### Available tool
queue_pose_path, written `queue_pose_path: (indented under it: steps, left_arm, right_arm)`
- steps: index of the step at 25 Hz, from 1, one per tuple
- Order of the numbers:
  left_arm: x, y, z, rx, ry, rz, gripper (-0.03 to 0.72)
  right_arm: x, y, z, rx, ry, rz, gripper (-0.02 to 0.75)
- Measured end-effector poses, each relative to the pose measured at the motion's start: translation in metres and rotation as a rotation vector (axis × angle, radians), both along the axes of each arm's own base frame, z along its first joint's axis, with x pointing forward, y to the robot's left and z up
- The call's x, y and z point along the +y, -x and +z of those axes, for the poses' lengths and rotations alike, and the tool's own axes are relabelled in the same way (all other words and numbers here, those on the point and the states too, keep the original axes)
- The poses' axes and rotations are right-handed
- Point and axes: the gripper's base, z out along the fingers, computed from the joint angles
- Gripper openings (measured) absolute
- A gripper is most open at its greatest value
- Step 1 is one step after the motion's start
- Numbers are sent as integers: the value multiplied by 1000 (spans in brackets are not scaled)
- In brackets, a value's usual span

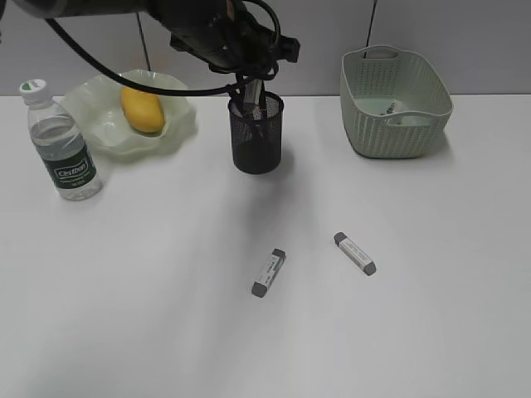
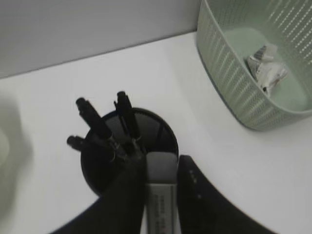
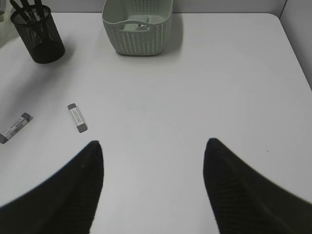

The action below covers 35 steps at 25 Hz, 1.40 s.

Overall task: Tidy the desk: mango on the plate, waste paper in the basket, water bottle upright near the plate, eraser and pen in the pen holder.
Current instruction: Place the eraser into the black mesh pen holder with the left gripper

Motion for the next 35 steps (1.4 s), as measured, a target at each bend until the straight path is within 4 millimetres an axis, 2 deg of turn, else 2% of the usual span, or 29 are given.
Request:
queue_pose_path:
  steps: [5,11,17,19,24,30,35]
  left_arm:
    - [-3,-13,-9,-93,21,-38,155]
    - [7,-33,-28,-130,44,-26,155]
    - [5,-38,-37,-150,61,-39,166]
    - [5,-39,-43,-134,48,-36,193]
    - [6,-39,-51,-103,24,-28,333]
    - [9,-36,-41,-102,14,-21,378]
    - [21,-24,-1,-101,-2,15,380]
  right_arm:
    - [0,0,0,-1,0,0,512]
    - [0,0,0,-2,0,0,512]
    - [0,0,0,-2,1,0,512]
    - [0,0,0,-3,0,0,512]
    - [0,0,0,-3,0,0,512]
    - [0,0,0,-3,2,-1,512]
    - [0,0,0,-3,4,-2,512]
